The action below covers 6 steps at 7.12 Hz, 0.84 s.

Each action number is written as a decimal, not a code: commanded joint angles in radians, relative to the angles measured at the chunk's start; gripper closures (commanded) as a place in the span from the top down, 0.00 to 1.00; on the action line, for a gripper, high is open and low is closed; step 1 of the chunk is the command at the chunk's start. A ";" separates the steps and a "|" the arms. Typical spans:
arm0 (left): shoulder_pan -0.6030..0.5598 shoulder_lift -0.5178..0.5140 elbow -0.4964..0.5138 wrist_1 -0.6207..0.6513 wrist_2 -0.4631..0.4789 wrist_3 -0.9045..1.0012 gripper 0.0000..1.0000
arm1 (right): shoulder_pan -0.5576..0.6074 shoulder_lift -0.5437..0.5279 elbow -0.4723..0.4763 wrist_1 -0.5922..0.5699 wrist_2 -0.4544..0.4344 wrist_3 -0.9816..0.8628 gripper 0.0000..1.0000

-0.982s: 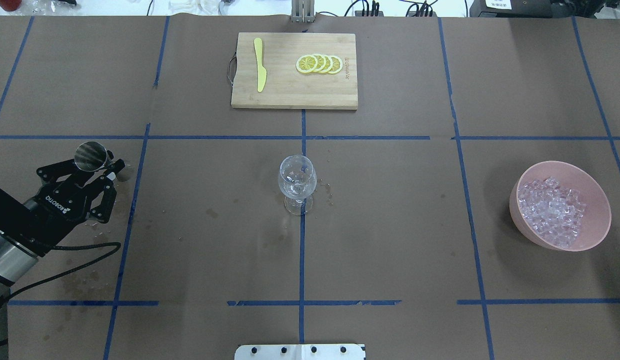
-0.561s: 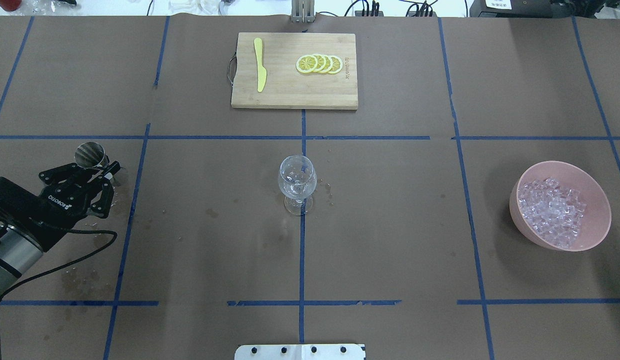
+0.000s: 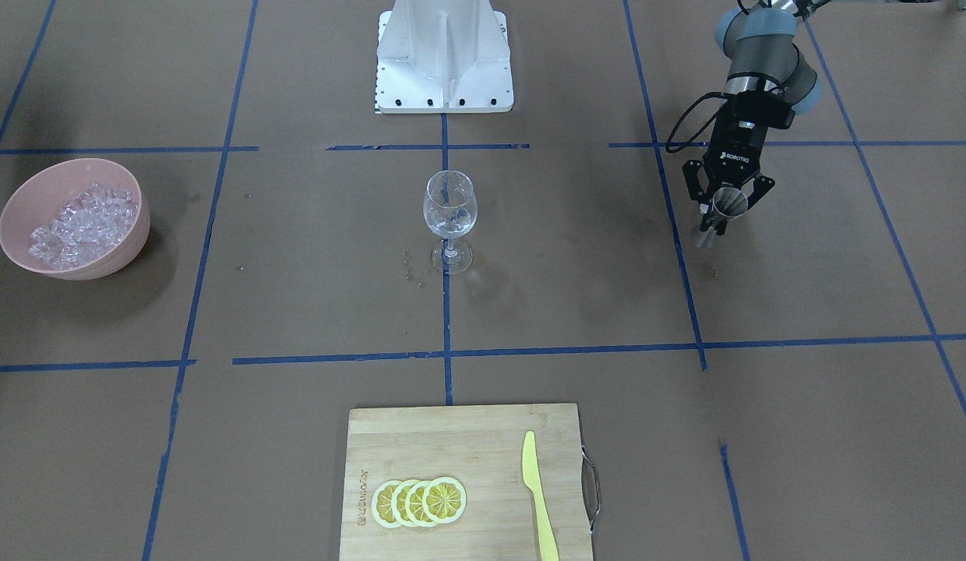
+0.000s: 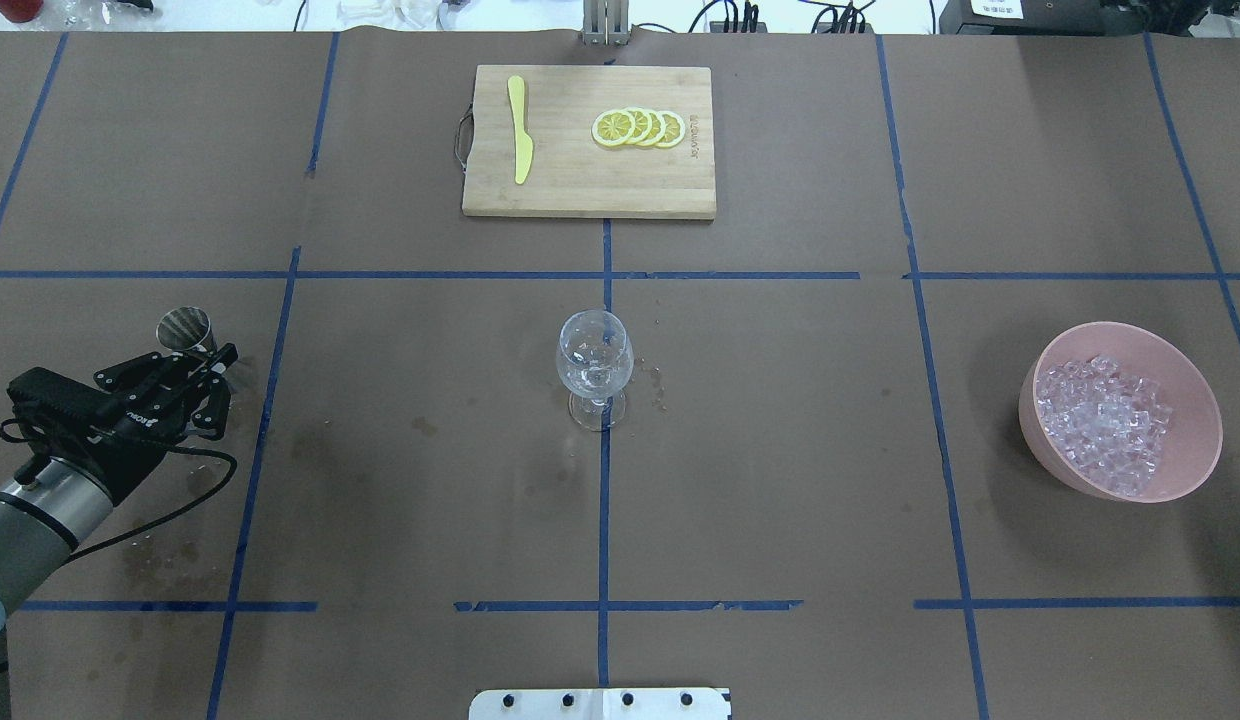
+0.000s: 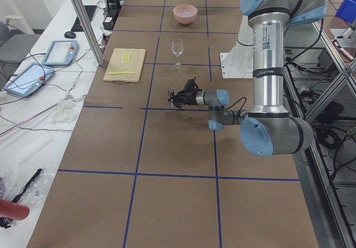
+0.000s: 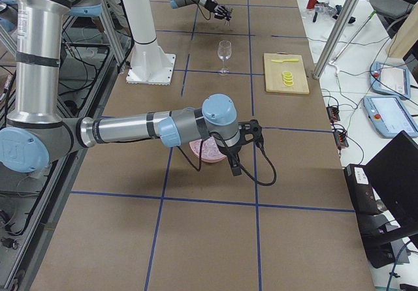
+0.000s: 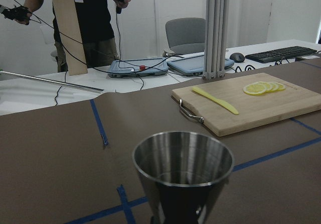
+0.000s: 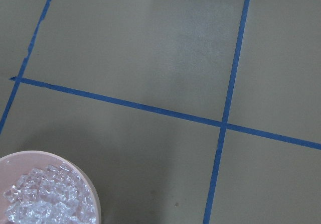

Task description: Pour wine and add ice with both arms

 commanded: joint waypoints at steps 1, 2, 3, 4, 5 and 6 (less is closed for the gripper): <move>0.004 -0.034 0.061 -0.006 0.081 -0.032 0.00 | 0.000 0.001 0.000 0.000 0.000 0.000 1.00; 0.007 -0.038 0.064 -0.006 0.084 -0.055 0.00 | 0.000 0.001 0.005 0.000 0.000 0.000 1.00; 0.007 -0.041 0.068 -0.006 0.084 -0.059 0.00 | 0.000 0.001 0.005 0.000 0.000 0.000 1.00; 0.009 -0.041 0.078 -0.006 0.084 -0.059 0.05 | 0.000 0.001 0.003 0.000 0.000 0.000 1.00; 0.022 -0.041 0.088 -0.006 0.083 -0.060 0.07 | 0.000 0.001 0.002 0.000 -0.002 0.000 1.00; 0.039 -0.041 0.088 -0.006 0.083 -0.062 0.09 | 0.000 -0.001 0.002 0.000 0.000 0.000 1.00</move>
